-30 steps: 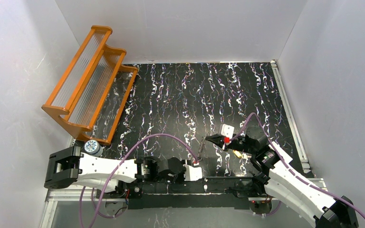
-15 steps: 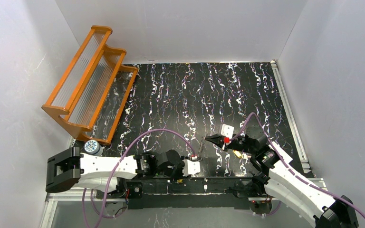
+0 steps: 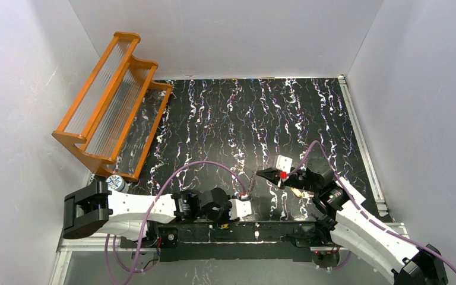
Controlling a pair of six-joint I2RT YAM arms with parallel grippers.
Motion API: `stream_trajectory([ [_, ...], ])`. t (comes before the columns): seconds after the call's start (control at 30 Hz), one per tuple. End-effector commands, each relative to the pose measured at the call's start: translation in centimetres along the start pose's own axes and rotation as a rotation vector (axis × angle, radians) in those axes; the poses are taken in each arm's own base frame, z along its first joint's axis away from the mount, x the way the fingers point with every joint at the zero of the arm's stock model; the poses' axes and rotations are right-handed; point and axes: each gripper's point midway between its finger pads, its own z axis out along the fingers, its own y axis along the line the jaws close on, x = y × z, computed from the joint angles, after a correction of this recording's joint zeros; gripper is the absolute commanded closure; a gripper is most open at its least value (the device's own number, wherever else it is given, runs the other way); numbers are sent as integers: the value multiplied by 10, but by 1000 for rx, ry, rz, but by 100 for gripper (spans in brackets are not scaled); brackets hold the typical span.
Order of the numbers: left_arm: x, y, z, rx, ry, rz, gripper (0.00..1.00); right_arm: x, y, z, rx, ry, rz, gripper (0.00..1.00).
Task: Put the keys on the keyring
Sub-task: Pick up the key from the center of the board.
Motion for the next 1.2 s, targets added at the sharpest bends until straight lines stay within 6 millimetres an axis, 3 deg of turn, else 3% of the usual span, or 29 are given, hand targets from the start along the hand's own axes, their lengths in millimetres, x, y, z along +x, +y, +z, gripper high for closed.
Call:
stream_trajectory([
  [0.0, 1, 4, 1, -20, -1, -13, 68, -14, -2, 1, -4, -34, -18, 99],
  [0.33, -12, 3, -1, 15, 51, -4, 66, -14, -2, 1, -4, -33, -17, 99],
  [0.73, 15, 13, -20, -7, 265, 79, 58, -13, -1, 1, -5, -34, -15, 99],
  [1.17, 3, 5, -3, 46, 210, 71, 62, -13, -1, 1, -6, -35, -14, 99],
])
